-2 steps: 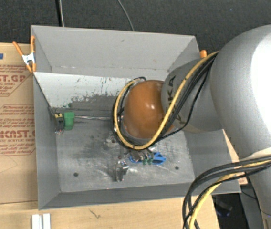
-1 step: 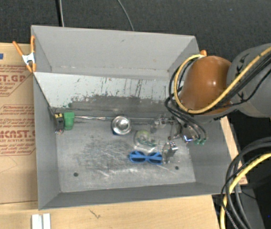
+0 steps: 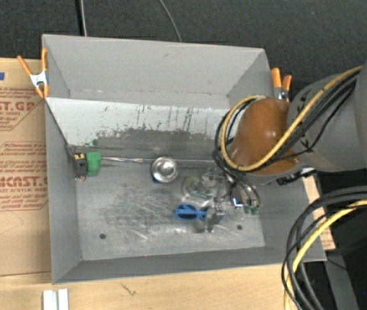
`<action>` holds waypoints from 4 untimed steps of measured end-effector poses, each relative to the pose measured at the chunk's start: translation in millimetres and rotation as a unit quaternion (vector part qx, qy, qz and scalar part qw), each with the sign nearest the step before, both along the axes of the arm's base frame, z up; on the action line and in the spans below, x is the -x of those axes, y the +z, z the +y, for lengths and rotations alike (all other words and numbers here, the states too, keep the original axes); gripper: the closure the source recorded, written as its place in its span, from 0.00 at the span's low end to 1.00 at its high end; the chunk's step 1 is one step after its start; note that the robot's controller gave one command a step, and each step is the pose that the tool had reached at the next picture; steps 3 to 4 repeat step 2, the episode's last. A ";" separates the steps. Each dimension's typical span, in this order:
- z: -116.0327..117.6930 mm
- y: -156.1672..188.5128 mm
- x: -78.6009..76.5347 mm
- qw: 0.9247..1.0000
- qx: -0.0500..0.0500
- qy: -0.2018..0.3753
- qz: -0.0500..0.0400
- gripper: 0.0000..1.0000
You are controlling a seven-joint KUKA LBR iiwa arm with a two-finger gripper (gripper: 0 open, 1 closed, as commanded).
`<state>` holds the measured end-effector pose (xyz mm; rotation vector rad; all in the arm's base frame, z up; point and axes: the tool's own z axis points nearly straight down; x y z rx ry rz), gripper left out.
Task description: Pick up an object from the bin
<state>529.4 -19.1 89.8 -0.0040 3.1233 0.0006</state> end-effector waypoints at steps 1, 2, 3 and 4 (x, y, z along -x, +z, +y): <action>0.5 -4.4 3.1 1.000 -0.001 0.000 0.005 1.00; 3.3 133.5 -1.0 1.000 0.000 0.002 0.004 1.00; 3.3 133.5 -1.0 1.000 0.000 0.002 0.004 1.00; 3.3 133.5 -1.0 1.000 0.000 0.002 0.004 1.00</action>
Offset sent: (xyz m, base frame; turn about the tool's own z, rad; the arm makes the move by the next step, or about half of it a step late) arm 0.0000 0.0000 0.0000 0.0000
